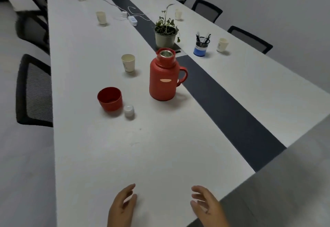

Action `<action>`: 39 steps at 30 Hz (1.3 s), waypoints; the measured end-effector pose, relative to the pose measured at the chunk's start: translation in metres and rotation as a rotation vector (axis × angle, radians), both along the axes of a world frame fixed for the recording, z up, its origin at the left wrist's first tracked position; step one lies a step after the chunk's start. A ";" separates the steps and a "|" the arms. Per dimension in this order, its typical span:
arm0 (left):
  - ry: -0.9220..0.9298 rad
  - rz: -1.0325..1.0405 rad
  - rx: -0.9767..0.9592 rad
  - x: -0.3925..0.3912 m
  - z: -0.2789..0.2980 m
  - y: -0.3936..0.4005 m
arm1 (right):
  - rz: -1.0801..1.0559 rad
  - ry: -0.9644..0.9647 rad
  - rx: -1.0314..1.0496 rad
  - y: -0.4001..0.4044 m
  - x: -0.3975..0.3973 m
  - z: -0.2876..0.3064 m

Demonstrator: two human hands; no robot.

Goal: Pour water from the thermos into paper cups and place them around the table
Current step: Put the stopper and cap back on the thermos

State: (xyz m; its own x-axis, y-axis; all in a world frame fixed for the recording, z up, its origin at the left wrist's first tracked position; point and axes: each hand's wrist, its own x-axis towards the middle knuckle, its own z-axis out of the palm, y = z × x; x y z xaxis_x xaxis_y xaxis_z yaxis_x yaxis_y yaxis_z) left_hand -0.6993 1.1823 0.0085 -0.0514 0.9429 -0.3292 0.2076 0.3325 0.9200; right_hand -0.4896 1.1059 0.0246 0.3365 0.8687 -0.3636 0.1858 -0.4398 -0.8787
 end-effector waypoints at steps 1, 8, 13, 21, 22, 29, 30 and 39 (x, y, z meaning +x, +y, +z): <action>-0.001 0.028 -0.001 0.005 0.002 0.007 | 0.019 -0.009 -0.001 0.013 0.008 0.002; -0.033 0.094 0.081 0.032 0.015 0.065 | 0.100 -0.107 0.149 0.154 0.069 0.036; -0.001 0.121 0.172 0.054 0.032 0.121 | 0.060 -0.201 0.268 0.286 0.108 0.056; 0.030 0.132 0.261 0.149 0.052 0.239 | 0.150 -0.283 0.245 0.413 0.160 0.049; 0.037 0.131 0.273 0.161 0.053 0.252 | 0.214 -0.235 0.233 0.421 0.165 0.046; -0.013 0.158 0.325 0.213 0.052 0.304 | 0.568 -0.138 0.190 0.421 0.184 0.036; -0.035 0.170 0.345 0.214 0.050 0.304 | 0.596 -0.138 0.195 0.414 0.184 0.033; 0.064 0.234 0.298 0.224 0.047 0.267 | 0.741 -0.095 0.316 0.337 0.191 0.023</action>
State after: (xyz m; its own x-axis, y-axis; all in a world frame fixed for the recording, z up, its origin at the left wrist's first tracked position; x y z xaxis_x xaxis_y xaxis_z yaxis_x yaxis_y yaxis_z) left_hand -0.4752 1.4493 0.0552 -0.2877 0.9572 -0.0315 0.2176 0.0973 0.9712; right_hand -0.2986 1.4428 0.0479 -0.3496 0.9348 -0.0622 0.4115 0.0935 -0.9066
